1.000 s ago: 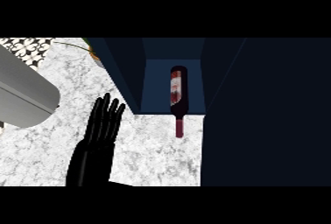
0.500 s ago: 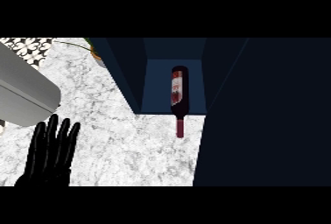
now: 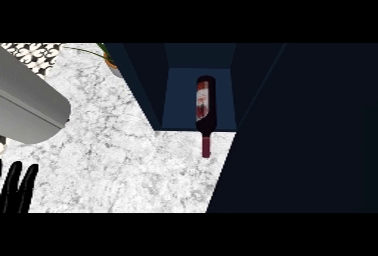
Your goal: Pick up the wine, place it into the cabinet and close the cabinet
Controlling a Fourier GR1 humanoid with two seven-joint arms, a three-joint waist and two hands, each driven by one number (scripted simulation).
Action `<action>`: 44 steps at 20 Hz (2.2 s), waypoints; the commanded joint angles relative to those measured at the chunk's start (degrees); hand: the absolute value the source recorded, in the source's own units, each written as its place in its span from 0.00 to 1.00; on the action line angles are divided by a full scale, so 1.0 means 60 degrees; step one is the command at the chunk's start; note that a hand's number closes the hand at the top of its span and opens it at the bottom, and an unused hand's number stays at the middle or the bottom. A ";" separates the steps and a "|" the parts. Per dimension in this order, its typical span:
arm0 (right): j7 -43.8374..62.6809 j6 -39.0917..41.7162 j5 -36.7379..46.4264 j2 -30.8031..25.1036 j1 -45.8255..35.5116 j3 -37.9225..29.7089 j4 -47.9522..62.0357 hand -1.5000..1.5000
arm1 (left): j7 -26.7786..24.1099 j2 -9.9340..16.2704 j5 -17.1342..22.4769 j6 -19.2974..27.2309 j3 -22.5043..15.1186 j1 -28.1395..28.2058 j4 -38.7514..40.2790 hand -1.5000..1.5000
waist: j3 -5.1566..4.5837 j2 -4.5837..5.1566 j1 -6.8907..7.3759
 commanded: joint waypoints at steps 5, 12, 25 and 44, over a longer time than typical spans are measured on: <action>0.0581 -0.2053 0.2761 0.0737 -0.1953 0.2649 0.0050 1.00 | -0.0546 0.0658 0.1098 -0.2023 0.2097 0.1791 0.0011 0.00 | -0.0005 -0.0007 0.0043; 0.0863 -0.4303 0.3509 0.0748 -0.5024 0.3078 0.2087 1.00 | -0.0183 0.1139 0.1728 -0.3297 0.3695 0.2470 -0.0089 0.00 | -0.0004 0.0026 0.0153; -0.0294 -0.5740 0.2011 0.0751 -0.9359 0.0834 0.6755 1.00 | 0.0679 0.0725 0.2633 -0.4889 0.5323 0.3015 0.0239 0.00 | 0.0014 0.0085 0.0140; -0.3906 -0.3495 0.1994 -0.0192 -1.0627 -0.2303 1.1693 1.00 | 0.2489 -0.0108 0.1283 -0.3609 0.3554 0.0537 0.0381 0.00 | 0.0012 0.0210 -0.0194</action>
